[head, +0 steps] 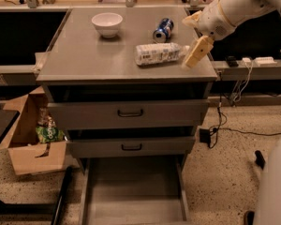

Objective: Place blue plastic bottle into bottom drawer

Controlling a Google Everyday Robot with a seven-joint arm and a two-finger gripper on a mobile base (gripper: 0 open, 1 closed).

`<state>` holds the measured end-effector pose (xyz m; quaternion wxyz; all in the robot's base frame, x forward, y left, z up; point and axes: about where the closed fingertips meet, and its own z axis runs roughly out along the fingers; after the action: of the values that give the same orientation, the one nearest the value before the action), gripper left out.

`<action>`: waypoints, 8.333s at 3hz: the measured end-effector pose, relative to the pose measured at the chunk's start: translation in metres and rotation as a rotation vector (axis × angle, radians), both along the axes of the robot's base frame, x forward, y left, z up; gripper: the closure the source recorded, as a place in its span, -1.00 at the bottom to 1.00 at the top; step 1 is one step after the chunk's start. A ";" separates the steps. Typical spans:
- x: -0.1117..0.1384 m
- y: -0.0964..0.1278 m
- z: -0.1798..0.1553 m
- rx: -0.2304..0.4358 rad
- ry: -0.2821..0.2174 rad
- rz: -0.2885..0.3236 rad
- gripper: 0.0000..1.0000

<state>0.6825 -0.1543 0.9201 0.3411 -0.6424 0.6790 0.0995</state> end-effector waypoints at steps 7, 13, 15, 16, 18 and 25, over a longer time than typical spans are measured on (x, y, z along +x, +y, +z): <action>0.071 0.077 -0.035 0.127 0.136 0.026 0.30; -0.047 0.104 0.055 0.177 -0.128 0.220 1.00; -0.114 0.131 0.001 0.180 -0.030 0.260 1.00; -0.115 0.132 -0.005 0.176 -0.024 0.260 1.00; -0.149 0.131 -0.108 0.135 0.072 0.222 1.00; -0.213 0.066 -0.466 0.075 0.382 0.065 1.00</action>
Offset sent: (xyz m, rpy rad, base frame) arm 0.0839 0.0414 -0.0374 0.2142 0.1738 -0.0573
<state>0.4700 -0.0883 0.4537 0.2266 -0.6201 0.7061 0.2559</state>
